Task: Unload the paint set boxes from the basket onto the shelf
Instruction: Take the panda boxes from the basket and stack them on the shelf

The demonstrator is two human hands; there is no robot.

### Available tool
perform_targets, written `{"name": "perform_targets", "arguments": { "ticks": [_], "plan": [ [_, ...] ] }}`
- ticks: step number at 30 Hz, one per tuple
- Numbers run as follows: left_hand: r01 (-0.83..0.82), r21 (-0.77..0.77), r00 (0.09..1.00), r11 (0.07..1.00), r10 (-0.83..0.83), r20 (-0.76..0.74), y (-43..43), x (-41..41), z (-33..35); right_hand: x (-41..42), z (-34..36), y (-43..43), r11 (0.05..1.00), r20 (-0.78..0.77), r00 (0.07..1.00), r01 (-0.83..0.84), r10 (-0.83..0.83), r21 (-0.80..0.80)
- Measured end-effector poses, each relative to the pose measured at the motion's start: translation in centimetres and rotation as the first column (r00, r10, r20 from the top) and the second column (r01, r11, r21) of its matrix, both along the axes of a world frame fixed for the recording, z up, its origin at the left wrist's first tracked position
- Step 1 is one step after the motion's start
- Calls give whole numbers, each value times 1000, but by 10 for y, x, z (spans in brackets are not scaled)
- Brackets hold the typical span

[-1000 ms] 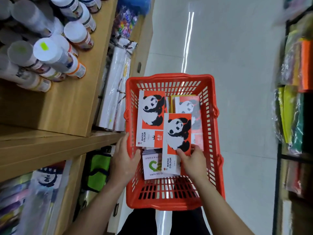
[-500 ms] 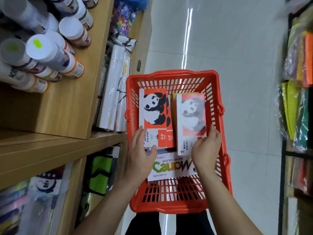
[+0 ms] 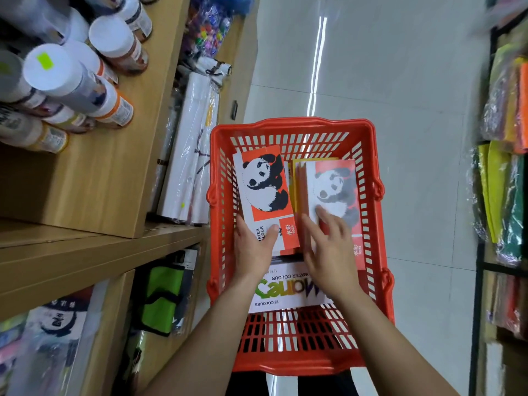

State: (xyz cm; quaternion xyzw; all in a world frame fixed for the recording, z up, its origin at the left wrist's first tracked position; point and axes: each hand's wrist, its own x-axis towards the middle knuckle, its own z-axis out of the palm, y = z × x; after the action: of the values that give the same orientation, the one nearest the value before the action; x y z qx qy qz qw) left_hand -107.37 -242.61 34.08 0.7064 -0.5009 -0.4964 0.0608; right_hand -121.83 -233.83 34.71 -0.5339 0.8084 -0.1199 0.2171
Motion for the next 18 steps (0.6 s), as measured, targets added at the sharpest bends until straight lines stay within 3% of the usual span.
{"name": "perform_targets", "arguments": {
  "ticks": [3, 11, 15, 18],
  "plan": [
    [-44, 24, 999, 999, 44, -26, -2, -1, -7, -10, -2, 12, 995, -16, 996, 93, -93, 16],
    [-255, 49, 958, 966, 259, -120, -1, -13, -8, -13, -6, 13, 997, 50, 996, 78, -79, 19],
    [-156, -20, 980, 988, 152, -132, -7, -12, -1, -15, -5, 15, 997, 84, 994, 69, -73, 40],
    [-52, 55, 978, 997, 62, -198, -12, -12, 8, -16, -1, 15, 993, 160, 981, 109, -113, 35]
  ]
}}
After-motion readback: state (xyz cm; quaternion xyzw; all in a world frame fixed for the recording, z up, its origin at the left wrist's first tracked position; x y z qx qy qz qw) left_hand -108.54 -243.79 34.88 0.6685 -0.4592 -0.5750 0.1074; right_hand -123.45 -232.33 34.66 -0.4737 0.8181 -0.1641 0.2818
